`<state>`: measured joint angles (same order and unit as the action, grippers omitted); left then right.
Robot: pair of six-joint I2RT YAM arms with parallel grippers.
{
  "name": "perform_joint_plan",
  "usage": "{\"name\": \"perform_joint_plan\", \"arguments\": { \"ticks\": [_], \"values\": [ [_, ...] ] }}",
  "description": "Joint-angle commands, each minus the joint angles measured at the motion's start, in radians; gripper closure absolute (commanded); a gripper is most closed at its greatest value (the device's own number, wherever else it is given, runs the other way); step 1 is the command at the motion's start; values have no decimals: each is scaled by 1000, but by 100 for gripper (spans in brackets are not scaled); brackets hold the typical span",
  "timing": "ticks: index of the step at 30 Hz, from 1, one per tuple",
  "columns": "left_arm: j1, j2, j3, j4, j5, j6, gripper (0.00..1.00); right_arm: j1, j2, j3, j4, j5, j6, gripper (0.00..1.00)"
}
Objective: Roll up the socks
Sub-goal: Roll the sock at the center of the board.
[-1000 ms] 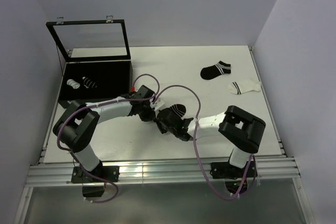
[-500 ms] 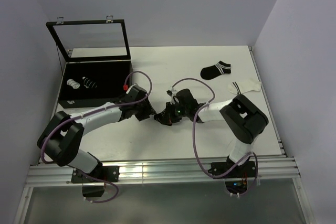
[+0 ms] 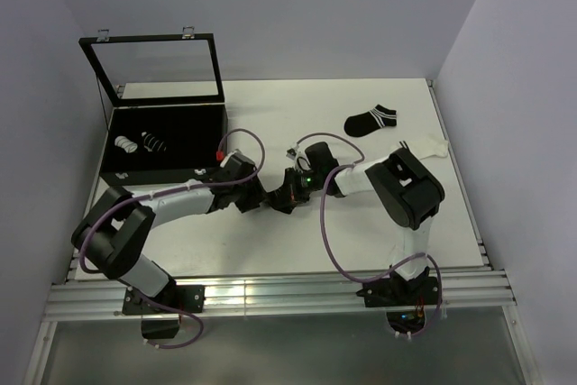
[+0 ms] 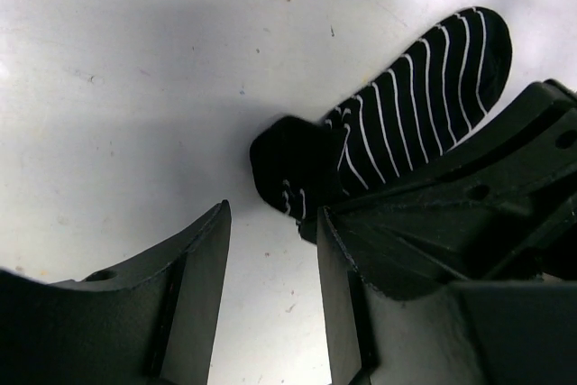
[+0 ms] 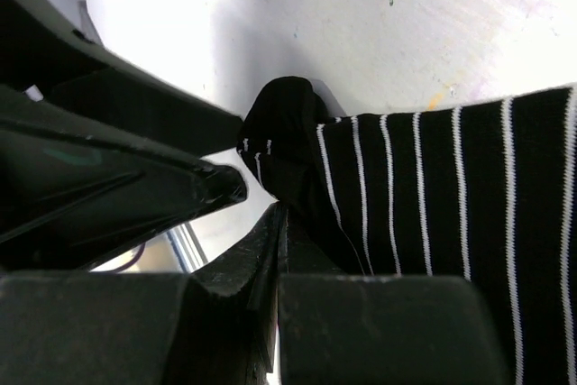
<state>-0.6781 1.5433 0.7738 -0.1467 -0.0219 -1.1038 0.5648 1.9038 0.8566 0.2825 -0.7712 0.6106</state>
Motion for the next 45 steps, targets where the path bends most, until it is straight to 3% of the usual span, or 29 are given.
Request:
{"name": "perform_joint_plan", "arguments": {
  "ticks": [1, 12, 16, 21, 24, 25, 28, 34, 39, 45],
  "values": [
    [-5, 26, 10, 50, -9, -1, 52, -11, 15, 35, -5, -57, 15, 100],
    [-6, 124, 67, 38, -47, 42, 59, -23, 41, 35, 32, -92, 43, 100],
    [-6, 155, 90, 12, -39, 58, 71, -23, 38, 33, 34, -86, 38, 100],
    [-6, 164, 101, -25, -21, 70, 96, -23, -9, 19, 21, -54, 3, 100],
    [-6, 155, 123, -79, -21, 85, 100, -20, -83, -13, 49, -22, -24, 94],
    [-6, 152, 131, -112, -23, 87, 100, -17, -113, -21, 47, 4, -41, 86],
    [-6, 152, 176, -178, -30, 105, 100, 13, -236, -53, -8, 145, -144, 75],
    [-6, 167, 278, -343, -56, 137, 100, 185, -459, -172, 13, 599, -336, 64],
    [-6, 190, 343, -418, -58, 145, 100, 335, -494, -246, 79, 901, -405, 56],
    [-6, 230, 380, -452, -36, 163, 100, 501, -414, -238, 136, 1121, -480, 55]
  ]
}}
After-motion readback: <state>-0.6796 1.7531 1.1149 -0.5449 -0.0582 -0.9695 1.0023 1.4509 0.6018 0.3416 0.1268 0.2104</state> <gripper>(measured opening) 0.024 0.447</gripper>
